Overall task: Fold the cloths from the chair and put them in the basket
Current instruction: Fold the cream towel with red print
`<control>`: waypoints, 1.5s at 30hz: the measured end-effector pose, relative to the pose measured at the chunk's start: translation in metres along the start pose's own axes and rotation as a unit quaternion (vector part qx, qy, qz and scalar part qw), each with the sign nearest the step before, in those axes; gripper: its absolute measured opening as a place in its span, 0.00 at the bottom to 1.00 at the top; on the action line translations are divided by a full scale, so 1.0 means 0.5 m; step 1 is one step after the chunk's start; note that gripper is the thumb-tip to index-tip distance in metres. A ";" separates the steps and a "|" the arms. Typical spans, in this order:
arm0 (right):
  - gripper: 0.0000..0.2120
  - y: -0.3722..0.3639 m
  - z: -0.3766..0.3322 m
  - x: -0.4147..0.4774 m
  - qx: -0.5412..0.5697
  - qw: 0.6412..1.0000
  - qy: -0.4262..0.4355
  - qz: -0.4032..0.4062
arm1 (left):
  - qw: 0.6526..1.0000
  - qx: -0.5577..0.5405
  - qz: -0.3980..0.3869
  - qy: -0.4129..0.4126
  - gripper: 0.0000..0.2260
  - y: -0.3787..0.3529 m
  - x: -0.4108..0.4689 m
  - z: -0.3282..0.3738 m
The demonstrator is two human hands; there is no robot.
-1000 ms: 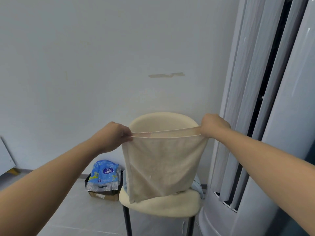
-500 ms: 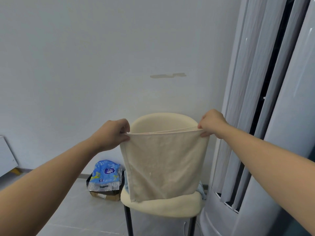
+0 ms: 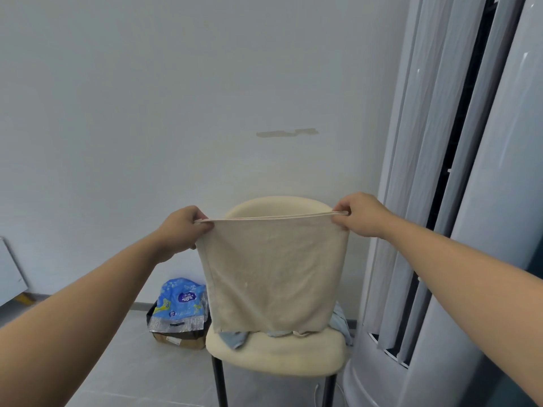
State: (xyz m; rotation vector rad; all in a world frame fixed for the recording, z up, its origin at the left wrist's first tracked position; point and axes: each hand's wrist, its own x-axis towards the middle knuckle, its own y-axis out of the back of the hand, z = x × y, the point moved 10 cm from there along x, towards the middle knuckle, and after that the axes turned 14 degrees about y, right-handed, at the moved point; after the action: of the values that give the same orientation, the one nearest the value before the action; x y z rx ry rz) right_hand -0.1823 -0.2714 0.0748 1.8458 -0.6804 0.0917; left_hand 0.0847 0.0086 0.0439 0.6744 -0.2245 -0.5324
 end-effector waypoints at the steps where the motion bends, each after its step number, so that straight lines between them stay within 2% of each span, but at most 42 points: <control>1: 0.05 -0.002 0.001 -0.001 -0.002 1.000 -0.004 -0.004 | 0.999 -0.034 -0.016 0.013 0.07 -0.003 0.000 -0.005; 5: 0.07 -0.012 0.021 -0.004 -0.069 0.996 -0.033 -0.038 | 0.985 -0.158 -0.056 0.034 0.11 -0.016 -0.016 0.004; 9: 0.05 -0.054 0.048 -0.027 -0.202 0.964 -0.077 -0.157 | 0.978 -0.200 -0.068 0.003 0.13 -0.039 -0.041 0.067; 11: 0.02 -0.079 0.041 -0.038 -0.223 0.953 -0.077 -0.188 | 0.973 -0.209 -0.097 -0.015 0.13 -0.063 -0.052 0.106; 13: 0.10 -0.107 0.004 -0.029 -0.144 0.976 -0.036 -0.161 | 0.971 -0.198 -0.130 -0.026 0.13 -0.093 -0.064 0.142; 15: 0.17 -0.126 -0.058 -0.020 0.073 0.993 0.003 -0.089 | 0.977 -0.152 -0.141 -0.045 0.13 -0.124 -0.076 0.171; 17: 0.18 -0.125 -0.122 -0.015 0.242 0.970 0.033 -0.019 | 0.984 -0.101 -0.127 -0.072 0.13 -0.145 -0.090 0.193; 19: 0.19 -0.125 -0.160 -0.011 0.293 0.955 0.049 0.012 | 0.985 -0.091 -0.117 -0.090 0.13 -0.157 -0.098 0.200; 21: 0.19 -0.127 -0.183 -0.006 0.286 0.956 0.063 0.022 | 0.985 -0.092 -0.117 -0.091 0.14 -0.163 -0.101 0.196; 27: 0.08 -0.137 -0.205 0.010 0.206 0.974 0.094 0.023 | 0.982 -0.123 -0.128 -0.069 0.15 -0.166 -0.101 0.162; 30: 0.07 -0.131 -0.228 0.021 0.148 0.981 0.122 0.030 | 0.980 -0.153 -0.118 -0.050 0.18 -0.164 -0.097 0.145; 33: 0.06 -0.112 -0.230 0.033 0.106 0.987 0.114 0.051 | 0.981 -0.154 -0.110 -0.051 0.19 -0.177 -0.092 0.135; 38: 0.07 -0.038 -0.198 0.048 0.079 0.987 0.084 0.114 | 0.985 -0.100 -0.124 -0.065 0.17 -0.226 -0.086 0.102; 43: 0.07 0.031 -0.145 0.055 0.067 0.981 0.048 0.177 | 0.992 0.008 -0.089 -0.092 0.08 -0.253 -0.077 0.078; 45: 0.05 0.053 -0.124 0.055 0.071 0.977 0.033 0.198 | 0.991 0.031 -0.073 -0.106 0.10 -0.253 -0.081 0.074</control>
State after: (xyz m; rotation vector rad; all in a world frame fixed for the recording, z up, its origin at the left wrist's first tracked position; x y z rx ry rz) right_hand -0.1564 -0.2335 0.1314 1.8102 -1.0086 0.4718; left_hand -0.0128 -0.0725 -0.0106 0.6983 -0.3953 -0.7403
